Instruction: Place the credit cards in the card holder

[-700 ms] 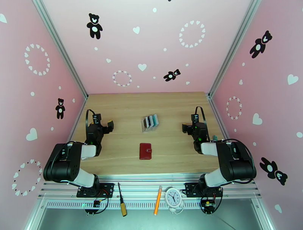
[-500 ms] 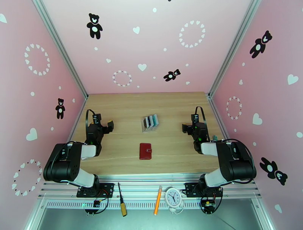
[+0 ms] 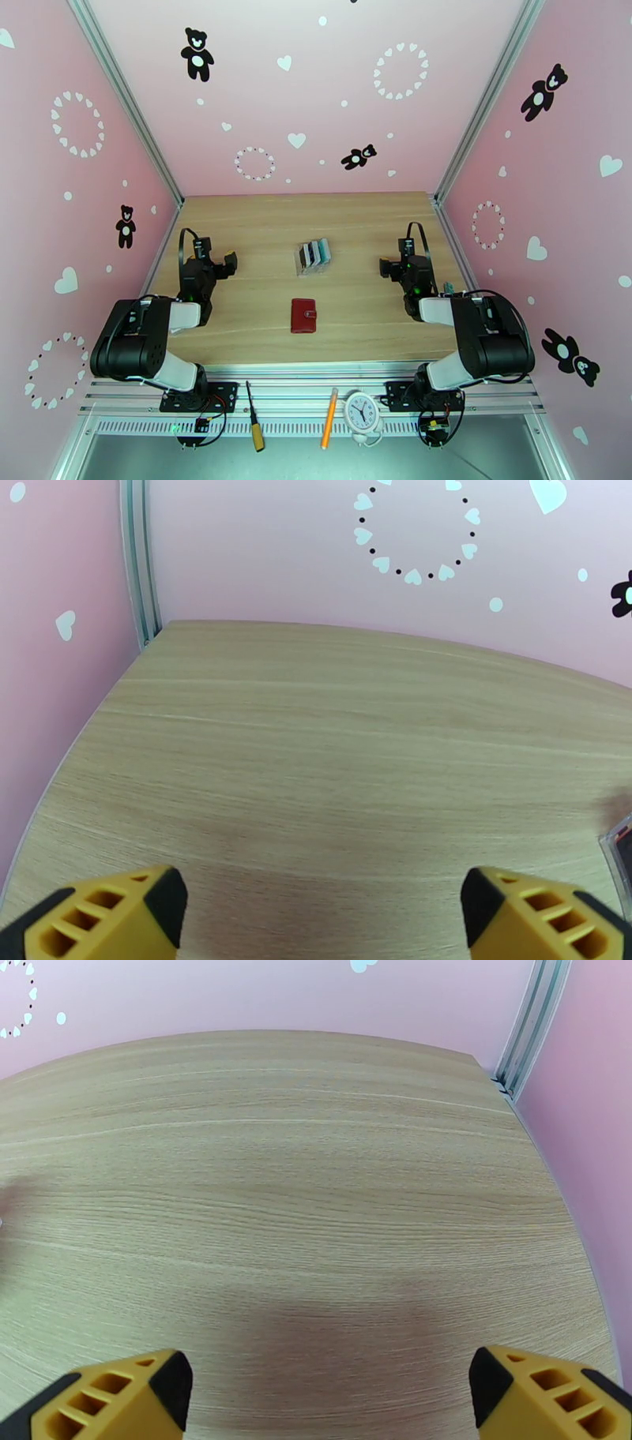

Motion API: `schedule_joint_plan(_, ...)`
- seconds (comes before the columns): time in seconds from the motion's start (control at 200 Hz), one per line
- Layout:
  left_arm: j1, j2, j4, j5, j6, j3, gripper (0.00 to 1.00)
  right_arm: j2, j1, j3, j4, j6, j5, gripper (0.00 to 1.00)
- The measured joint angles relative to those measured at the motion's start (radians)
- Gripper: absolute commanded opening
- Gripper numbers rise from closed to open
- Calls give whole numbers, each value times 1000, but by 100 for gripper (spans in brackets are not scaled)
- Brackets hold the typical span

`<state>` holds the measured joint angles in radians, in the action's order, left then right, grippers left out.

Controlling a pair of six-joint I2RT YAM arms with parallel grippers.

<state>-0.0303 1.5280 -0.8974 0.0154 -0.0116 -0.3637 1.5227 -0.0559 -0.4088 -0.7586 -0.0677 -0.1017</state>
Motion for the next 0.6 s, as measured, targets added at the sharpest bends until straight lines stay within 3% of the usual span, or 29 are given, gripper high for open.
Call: schedule_joint_plan(0.601, 0, 0, -40, 30, -8, 27, 98, 0, 0, 0, -1, 0, 8, 94)
